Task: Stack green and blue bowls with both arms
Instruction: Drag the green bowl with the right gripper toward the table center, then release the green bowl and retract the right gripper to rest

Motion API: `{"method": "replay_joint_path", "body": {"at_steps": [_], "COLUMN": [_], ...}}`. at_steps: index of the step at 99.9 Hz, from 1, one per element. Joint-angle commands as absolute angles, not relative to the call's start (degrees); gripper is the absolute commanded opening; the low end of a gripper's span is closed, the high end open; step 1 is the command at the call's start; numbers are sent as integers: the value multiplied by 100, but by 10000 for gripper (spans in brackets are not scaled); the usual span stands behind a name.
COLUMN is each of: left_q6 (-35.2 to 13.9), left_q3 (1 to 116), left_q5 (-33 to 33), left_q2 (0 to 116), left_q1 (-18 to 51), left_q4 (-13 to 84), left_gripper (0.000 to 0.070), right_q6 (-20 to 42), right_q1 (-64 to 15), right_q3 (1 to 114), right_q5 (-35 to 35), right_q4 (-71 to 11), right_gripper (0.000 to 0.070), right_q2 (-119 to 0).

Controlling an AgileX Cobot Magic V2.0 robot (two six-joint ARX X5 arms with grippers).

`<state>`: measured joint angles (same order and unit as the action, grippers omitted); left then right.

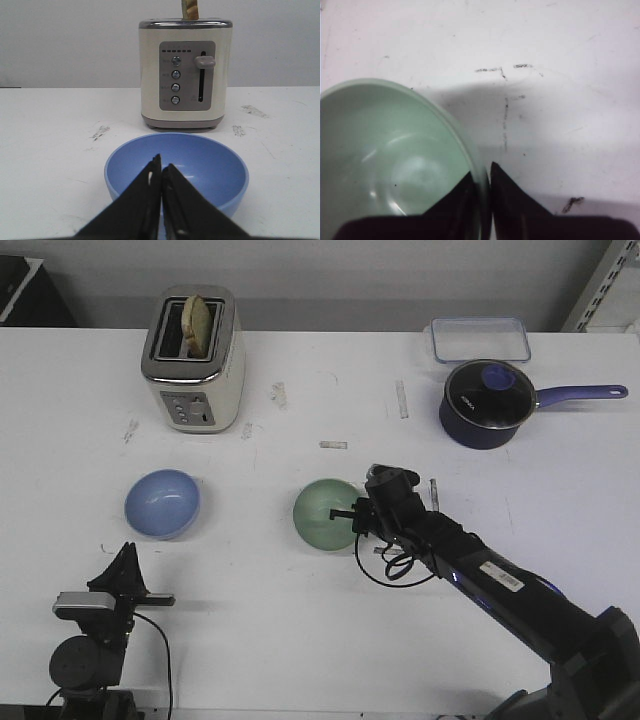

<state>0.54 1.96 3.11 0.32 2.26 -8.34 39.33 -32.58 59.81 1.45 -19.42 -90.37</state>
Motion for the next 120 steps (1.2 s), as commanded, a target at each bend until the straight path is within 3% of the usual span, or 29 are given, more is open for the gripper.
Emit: {"method": "replay_joint_path", "body": {"at_steps": [1,11,27,39,44,62,99,109,120], "left_q6": [82,82,82,82,82,82,82,82,82], "left_q3": [71,71,71,71,73,71,73,71,71], "left_q5": [318,318,318,318,318,318,318,318,318], "left_q2": [19,19,19,19,19,19,19,19,19], "left_q1": [226,226,226,226,226,226,226,226,226], "left_q4": [-906,-906,-906,-906,-906,-906,-906,-906,-906], "left_gripper": [2,2,2,1,2,2,2,2,2], "right_q6": [4005,4003,3940,3872,3826,3087,386,1,-25], "right_q1": [-3312,-3361,-3376,-3374,-3374,-3374,-2969,-2672,-2257], "right_q3": [6082,6082,6082,6082,6082,6082,6060,5970,5695], "right_q5": [145,148,139,89,38,-331,-456,-454,-429], "right_q4": [-1903,-1903,-1885,-1868,-1865,-1879,-1887,-1796,-1474], "right_gripper": [57,159,188,373,418,422,381,235,50], "right_q2": [-9170,-9166,-9076,-8952,-8866,-8379,-7192,-6875,-6488]}}
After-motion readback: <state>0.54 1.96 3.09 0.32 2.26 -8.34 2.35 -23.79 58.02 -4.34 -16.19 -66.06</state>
